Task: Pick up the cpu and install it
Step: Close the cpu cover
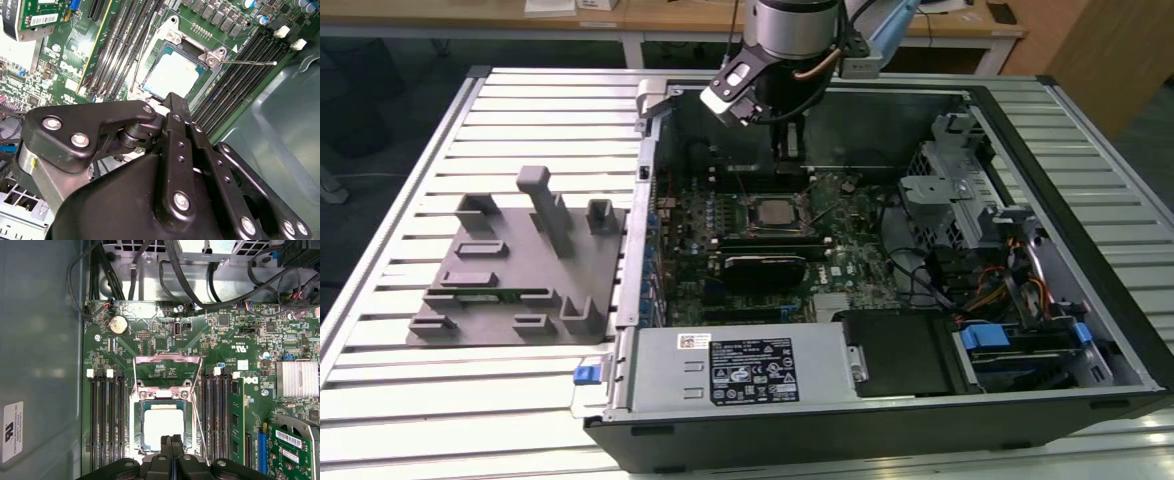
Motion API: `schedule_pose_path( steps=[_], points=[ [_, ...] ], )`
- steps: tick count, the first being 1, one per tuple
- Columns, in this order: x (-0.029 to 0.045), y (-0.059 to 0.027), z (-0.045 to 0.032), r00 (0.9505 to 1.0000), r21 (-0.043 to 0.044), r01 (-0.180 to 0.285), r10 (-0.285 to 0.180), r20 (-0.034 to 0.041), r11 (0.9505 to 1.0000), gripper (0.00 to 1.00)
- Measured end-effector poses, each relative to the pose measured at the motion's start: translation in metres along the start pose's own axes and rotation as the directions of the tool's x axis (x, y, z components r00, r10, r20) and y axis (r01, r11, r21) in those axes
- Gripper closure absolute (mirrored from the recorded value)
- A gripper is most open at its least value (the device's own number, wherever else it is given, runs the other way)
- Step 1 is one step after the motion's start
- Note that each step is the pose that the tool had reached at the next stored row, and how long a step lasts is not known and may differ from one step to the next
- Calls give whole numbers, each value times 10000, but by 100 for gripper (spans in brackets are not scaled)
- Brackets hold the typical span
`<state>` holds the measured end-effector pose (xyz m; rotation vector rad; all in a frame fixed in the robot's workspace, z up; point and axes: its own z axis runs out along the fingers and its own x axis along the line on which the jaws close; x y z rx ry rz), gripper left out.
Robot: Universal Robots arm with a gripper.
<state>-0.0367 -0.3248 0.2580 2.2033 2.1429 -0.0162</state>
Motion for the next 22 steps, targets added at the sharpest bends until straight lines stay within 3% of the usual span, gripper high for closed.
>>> schedule_pose_path(
  steps=[8,15,22],
  points=[
    [0,0,-1,10000,-1,-1,1,-4,10000,89],
    [-4,3,-72,10000,0,-1,1,-3,10000,89],
    [-4,12,-75,10000,0,0,0,-2,10000,89]
  ],
)
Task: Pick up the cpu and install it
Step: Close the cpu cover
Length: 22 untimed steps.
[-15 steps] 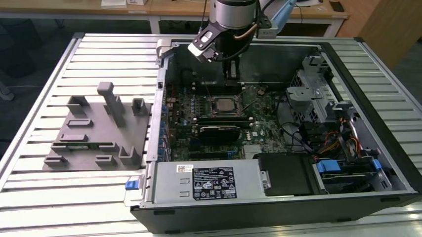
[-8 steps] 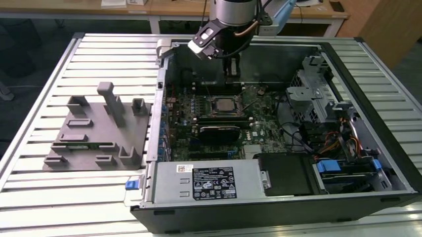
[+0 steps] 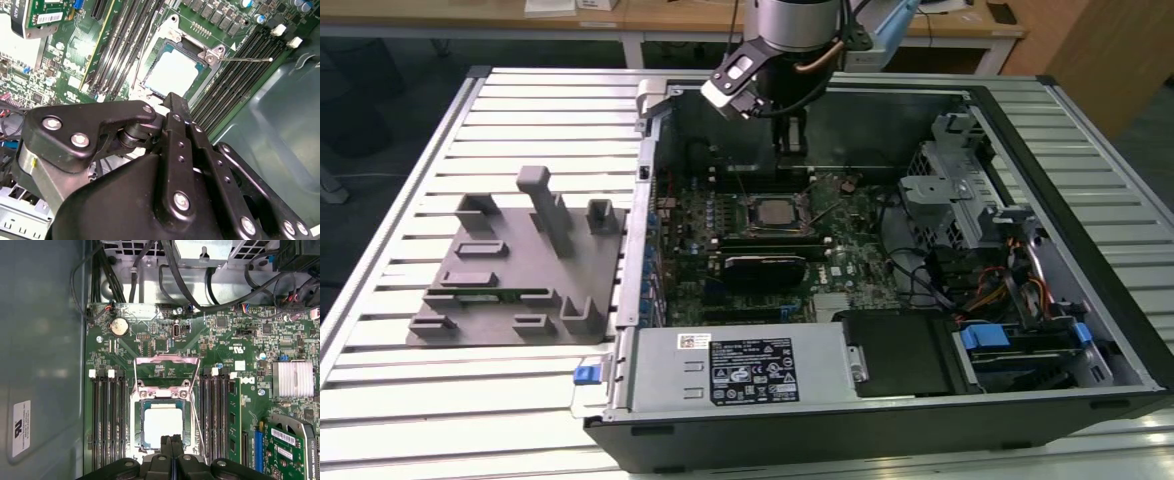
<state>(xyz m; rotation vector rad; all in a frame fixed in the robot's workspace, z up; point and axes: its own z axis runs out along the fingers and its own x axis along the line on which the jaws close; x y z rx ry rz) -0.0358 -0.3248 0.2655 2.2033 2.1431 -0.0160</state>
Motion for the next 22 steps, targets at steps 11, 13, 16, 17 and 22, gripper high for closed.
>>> schedule_pose_path(
  steps=[11,13,16,17,22],
  points=[
    [4,124,5,10000,0,-1,1,0,10000,89],
    [4,144,6,10000,-1,0,0,-1,10000,89],
    [5,175,7,10000,0,-1,1,0,10000,89],
    [6,185,8,10000,0,-1,1,0,10000,89],
    [7,232,10,10000,0,-1,1,0,10000,89]
  ],
)
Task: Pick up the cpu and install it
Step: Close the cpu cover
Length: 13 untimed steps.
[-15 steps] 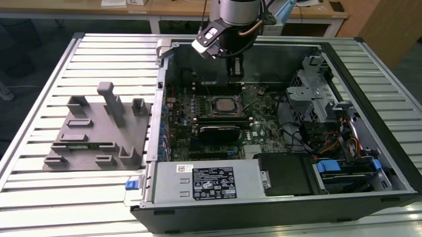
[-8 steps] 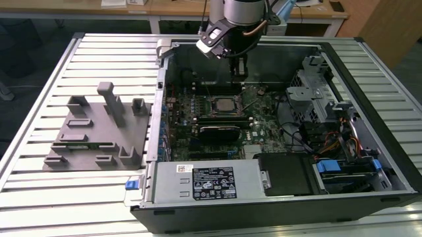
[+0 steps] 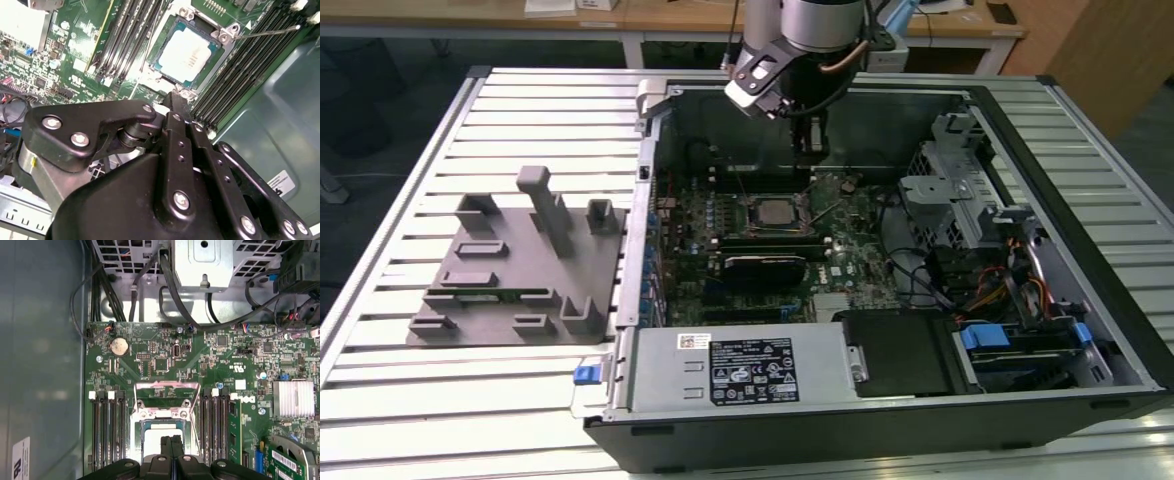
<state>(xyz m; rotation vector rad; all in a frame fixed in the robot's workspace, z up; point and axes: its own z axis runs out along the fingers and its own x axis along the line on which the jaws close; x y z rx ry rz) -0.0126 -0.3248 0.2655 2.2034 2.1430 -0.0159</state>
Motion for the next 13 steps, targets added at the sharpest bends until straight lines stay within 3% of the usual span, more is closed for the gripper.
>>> schedule_pose_path(
  steps=[13],
  points=[
    [4,133,5,10000,0,0,0,0,10000,89]
  ],
)
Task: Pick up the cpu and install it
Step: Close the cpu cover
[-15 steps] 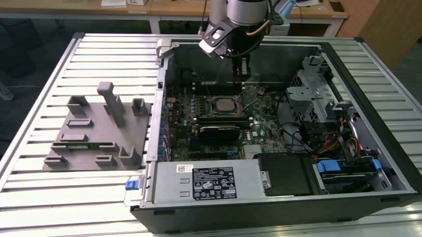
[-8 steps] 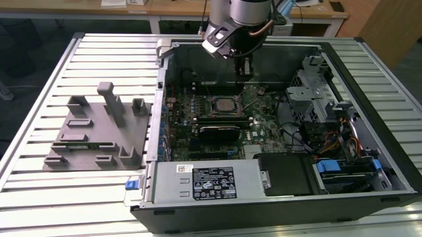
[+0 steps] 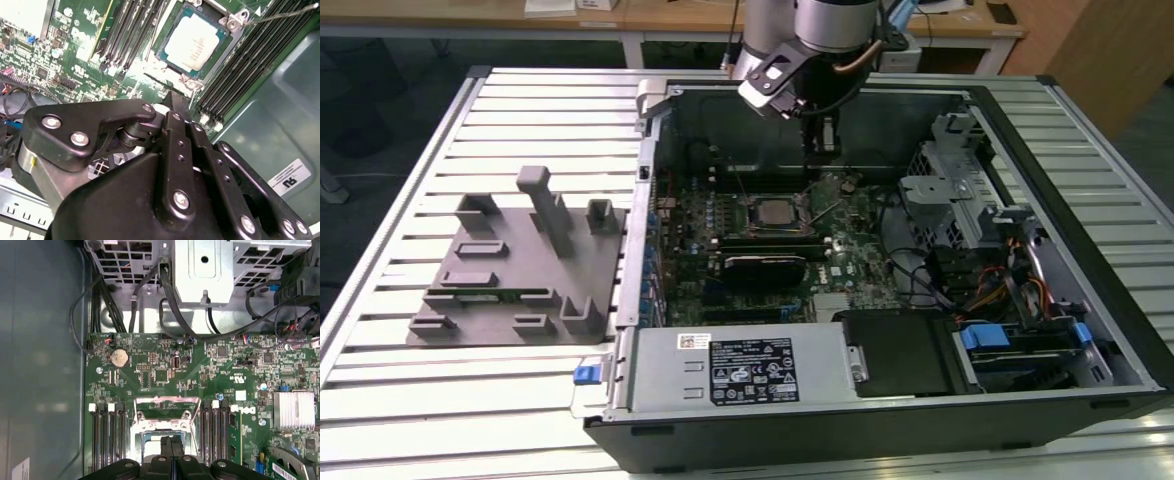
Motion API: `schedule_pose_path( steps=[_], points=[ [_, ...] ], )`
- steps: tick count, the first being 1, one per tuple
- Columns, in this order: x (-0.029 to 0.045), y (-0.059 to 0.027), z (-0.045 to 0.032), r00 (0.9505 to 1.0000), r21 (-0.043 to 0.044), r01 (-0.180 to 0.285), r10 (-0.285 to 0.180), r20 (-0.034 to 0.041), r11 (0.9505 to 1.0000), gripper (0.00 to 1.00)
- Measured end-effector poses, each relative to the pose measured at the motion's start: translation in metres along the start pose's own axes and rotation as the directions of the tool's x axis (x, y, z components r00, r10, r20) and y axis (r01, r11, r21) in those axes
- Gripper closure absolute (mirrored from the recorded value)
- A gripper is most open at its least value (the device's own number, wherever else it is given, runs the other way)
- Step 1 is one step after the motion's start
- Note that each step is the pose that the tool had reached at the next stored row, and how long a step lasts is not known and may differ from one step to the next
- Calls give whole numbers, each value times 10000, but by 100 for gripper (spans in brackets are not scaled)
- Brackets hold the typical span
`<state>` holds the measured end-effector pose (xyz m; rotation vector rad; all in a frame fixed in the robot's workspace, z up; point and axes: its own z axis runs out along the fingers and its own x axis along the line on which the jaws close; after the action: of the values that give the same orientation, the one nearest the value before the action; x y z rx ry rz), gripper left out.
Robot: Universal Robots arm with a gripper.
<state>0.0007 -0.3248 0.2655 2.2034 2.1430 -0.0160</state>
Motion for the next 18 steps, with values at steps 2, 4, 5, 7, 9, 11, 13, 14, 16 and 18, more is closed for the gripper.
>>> schedule_pose_path(
  steps=[2,4,5,7,9,11,13,14,16,18],
  points=[
    [1,25,1,10000,0,0,0,1,10000,89],
    [2,51,2,10000,1,0,0,1,10000,89],
    [2,64,2,10000,0,0,0,1,10000,89],
    [3,91,3,10000,0,0,0,0,10000,89],
    [4,117,5,10000,0,0,0,0,10000,89],
    [5,148,6,10000,-1,1,-1,-1,10000,89],
    [6,184,8,10000,-1,0,0,-2,10000,89],
    [7,207,9,10000,0,0,0,-1,10000,89],
    [8,260,11,10000,0,0,0,-1,10000,89],
    [10,315,13,10000,0,0,0,0,10000,89]
  ],
)
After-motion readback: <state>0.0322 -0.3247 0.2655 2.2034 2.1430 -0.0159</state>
